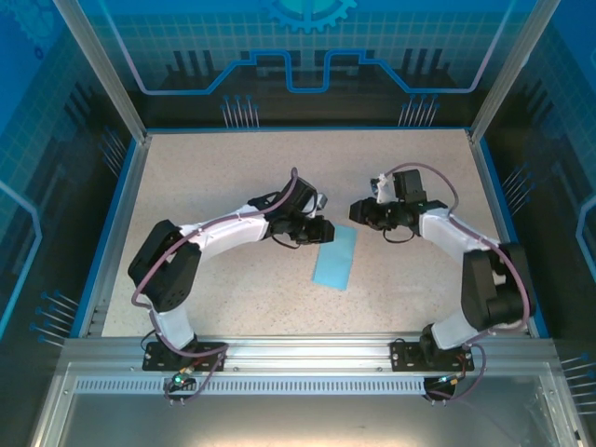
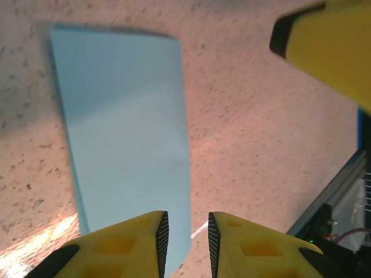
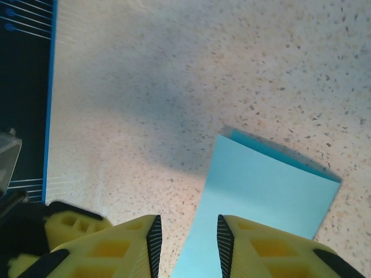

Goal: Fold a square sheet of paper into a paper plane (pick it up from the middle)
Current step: Hold the square sheet of paper at the center of the table.

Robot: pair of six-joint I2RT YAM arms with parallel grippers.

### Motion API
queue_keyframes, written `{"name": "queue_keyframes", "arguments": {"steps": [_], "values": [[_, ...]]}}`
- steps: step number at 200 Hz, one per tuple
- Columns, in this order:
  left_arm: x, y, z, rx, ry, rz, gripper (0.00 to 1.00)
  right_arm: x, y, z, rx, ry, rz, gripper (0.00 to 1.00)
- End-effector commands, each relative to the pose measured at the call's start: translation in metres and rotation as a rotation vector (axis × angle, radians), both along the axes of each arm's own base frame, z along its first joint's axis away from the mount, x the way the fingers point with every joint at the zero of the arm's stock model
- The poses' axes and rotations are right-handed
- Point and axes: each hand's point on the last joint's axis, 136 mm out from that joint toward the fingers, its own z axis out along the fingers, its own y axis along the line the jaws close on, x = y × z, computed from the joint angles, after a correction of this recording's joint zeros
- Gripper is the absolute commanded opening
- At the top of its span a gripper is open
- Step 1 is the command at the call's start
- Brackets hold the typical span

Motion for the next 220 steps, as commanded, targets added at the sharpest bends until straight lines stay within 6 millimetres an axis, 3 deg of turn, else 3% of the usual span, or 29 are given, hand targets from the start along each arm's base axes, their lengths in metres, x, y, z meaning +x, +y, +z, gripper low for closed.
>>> {"name": "queue_keyframes", "arguments": {"steps": [1,51,91,130,169,193,207,220], "values": [[0.008,-0.004,0.001,-0.023,0.026,0.018,0.27,-0.028,-0.012,-0.026,-0.03,0.099,-0.039,0.34],[0.018,-0.017,-0.03,-0.025,0.104,0.014,0.16,-0.051,0.003,-0.044,-0.041,0.137,-0.02,0.28],[0.024,-0.011,-0.056,0.036,0.143,0.035,0.07,-0.04,0.014,-0.056,-0.011,0.179,-0.024,0.18],[0.019,-0.008,-0.078,0.061,0.178,0.027,0.02,-0.037,0.026,-0.073,0.02,0.232,0.008,0.15],[0.015,-0.003,-0.09,0.089,0.193,0.015,0.0,-0.049,0.007,-0.111,-0.108,0.301,-0.018,0.15],[0.013,0.0,-0.097,0.11,0.196,0.01,0.0,-0.06,0.007,-0.13,-0.101,0.344,-0.007,0.15],[0.011,0.002,-0.101,0.123,0.204,0.005,0.0,-0.061,0.008,-0.133,-0.091,0.365,-0.008,0.14],[0.01,0.004,-0.104,0.135,0.206,0.004,0.0,-0.057,0.01,-0.123,-0.072,0.343,-0.01,0.15]]}}
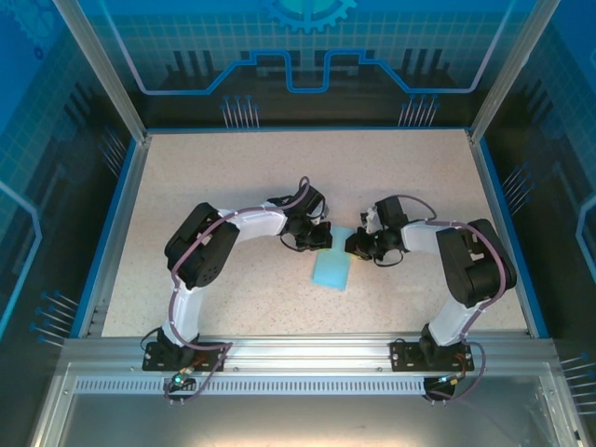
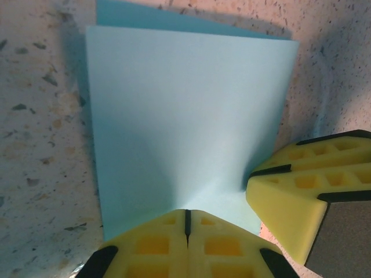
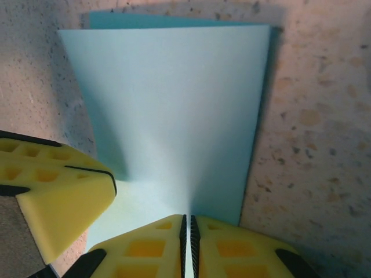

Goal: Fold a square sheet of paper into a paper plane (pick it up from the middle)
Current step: Hold the square sheet of paper at the center of the table, then fold the square sheet of paper in half at the center of the table.

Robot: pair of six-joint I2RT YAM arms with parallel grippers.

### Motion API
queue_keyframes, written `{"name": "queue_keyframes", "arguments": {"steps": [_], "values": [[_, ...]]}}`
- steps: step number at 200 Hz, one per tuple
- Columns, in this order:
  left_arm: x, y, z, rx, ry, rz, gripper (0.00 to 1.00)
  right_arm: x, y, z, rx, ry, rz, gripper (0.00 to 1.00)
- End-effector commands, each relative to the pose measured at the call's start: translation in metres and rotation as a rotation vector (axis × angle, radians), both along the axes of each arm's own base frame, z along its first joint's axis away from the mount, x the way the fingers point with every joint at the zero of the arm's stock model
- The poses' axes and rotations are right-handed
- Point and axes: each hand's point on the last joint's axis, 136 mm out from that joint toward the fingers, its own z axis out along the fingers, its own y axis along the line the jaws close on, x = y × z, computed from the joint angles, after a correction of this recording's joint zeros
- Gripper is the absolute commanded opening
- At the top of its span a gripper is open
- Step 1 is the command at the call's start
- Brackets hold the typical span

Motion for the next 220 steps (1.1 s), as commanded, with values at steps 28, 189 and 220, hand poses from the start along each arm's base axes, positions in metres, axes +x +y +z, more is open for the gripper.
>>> {"name": "queue_keyframes", "arguments": {"steps": [28,189,220], "values": [[-0.008,0.01,-0.017,0.056,0.036,-0.031,0.0,0.008,0.004,0.031,0.038,-0.058,0.0,0.16],[-0.01,0.01,-0.016,0.048,0.043,-0.044,0.0,0.038,-0.004,0.016,0.055,-0.039,-0.016,0.16],[-0.009,0.008,-0.013,0.04,0.039,-0.047,0.0,0.056,-0.002,0.044,0.084,-0.1,-0.016,0.16]]}}
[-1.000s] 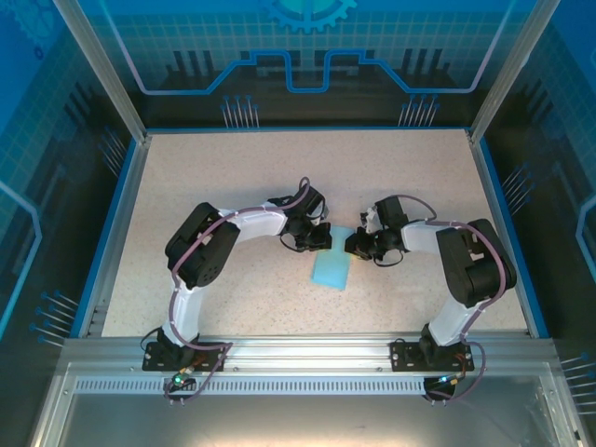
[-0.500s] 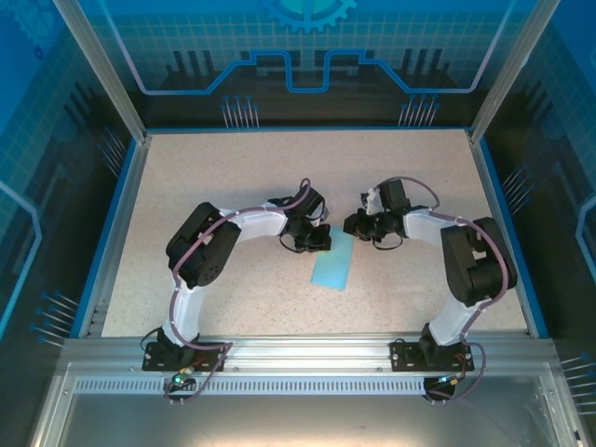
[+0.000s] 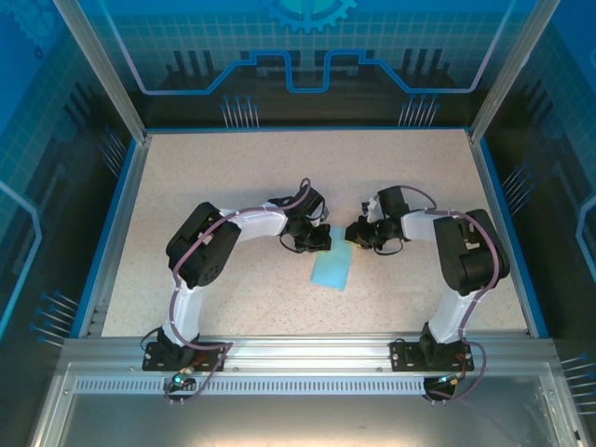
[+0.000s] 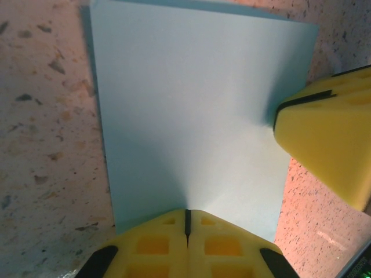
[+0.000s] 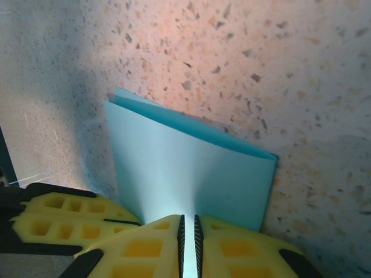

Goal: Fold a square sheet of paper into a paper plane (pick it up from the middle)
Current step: Fold the square sheet of paper in half at the center of the table.

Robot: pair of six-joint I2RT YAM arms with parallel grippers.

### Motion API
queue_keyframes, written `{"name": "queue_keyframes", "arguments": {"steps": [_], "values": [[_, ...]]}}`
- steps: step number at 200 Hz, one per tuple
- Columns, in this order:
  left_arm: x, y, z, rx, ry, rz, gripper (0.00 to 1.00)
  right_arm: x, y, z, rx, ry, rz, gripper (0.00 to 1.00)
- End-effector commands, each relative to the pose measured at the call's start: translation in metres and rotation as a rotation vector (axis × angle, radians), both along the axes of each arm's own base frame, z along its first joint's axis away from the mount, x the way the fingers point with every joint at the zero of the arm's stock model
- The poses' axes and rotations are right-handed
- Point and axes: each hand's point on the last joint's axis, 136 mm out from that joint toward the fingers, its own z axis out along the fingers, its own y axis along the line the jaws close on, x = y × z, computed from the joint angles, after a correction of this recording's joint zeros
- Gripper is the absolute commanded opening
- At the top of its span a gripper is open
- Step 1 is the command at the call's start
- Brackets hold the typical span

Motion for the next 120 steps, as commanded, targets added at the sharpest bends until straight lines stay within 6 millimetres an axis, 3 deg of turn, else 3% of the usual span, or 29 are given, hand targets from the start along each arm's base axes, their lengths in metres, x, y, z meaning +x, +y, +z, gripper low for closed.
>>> {"name": "queue_keyframes", "arguments": {"steps": [1,30,85,100,120], "values": [[-0.005,0.005,-0.006,0.021,0.032,-0.023,0.0,0.02,0.0,0.034,0.038,-0.084,0.004,0.16],[-0.004,0.004,-0.004,0.018,0.03,-0.024,0.0,0.026,-0.005,0.026,0.028,-0.07,-0.009,0.16],[-0.005,0.005,-0.004,0.02,0.031,-0.026,0.0,0.018,-0.023,-0.021,-0.038,0.016,-0.052,0.15],[-0.006,0.005,-0.004,0.021,0.033,-0.026,0.0,0.019,-0.023,-0.017,-0.03,0.012,-0.055,0.15],[-0.006,0.005,-0.005,0.021,0.033,-0.027,0.0,0.024,-0.017,0.003,0.01,-0.023,-0.037,0.16]]}}
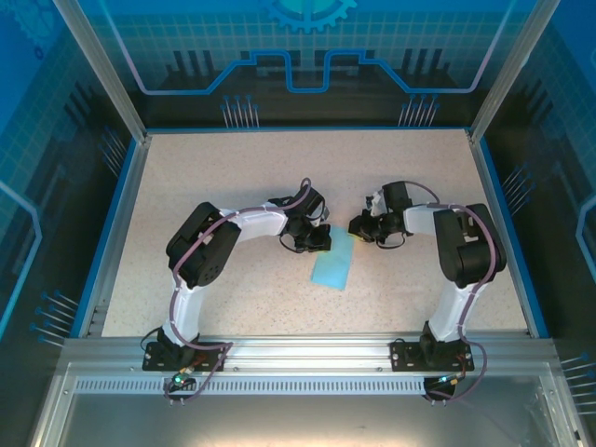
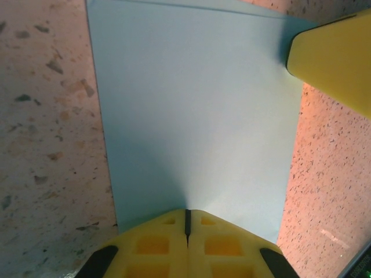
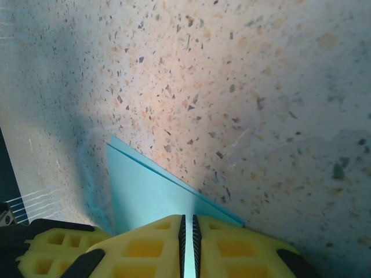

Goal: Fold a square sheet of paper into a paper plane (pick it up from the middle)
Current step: Fold the square sheet of paper in half at the center of the table.

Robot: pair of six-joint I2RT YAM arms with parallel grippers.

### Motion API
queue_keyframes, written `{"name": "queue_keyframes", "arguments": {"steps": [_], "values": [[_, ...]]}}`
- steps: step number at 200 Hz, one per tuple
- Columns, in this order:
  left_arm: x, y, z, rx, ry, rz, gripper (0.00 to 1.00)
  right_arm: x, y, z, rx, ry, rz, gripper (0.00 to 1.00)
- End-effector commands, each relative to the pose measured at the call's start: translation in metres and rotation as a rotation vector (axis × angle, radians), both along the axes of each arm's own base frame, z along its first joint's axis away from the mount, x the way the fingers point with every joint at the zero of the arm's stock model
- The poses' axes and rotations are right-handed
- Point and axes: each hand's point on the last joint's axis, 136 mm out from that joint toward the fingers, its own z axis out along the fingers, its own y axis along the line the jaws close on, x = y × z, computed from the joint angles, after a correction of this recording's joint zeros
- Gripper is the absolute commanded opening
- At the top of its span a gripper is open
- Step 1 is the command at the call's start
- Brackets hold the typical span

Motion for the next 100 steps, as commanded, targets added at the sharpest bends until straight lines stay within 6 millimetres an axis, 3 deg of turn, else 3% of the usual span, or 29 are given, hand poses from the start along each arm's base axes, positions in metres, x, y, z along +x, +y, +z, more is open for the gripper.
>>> {"name": "queue_keyframes", "arguments": {"steps": [1,37,65,100], "values": [[-0.006,0.005,-0.004,0.019,0.039,-0.015,0.0,0.002,-0.004,0.012,0.012,-0.018,-0.002,0.16],[-0.005,0.004,-0.003,0.019,0.035,-0.015,0.0,0.015,0.0,0.043,0.038,-0.074,0.01,0.17],[-0.004,0.004,-0.002,0.017,0.034,-0.015,0.0,0.017,-0.001,0.034,0.023,-0.055,0.0,0.17],[-0.005,0.004,-0.003,0.017,0.036,-0.016,0.0,0.012,-0.006,0.004,0.0,0.01,-0.014,0.16]]}}
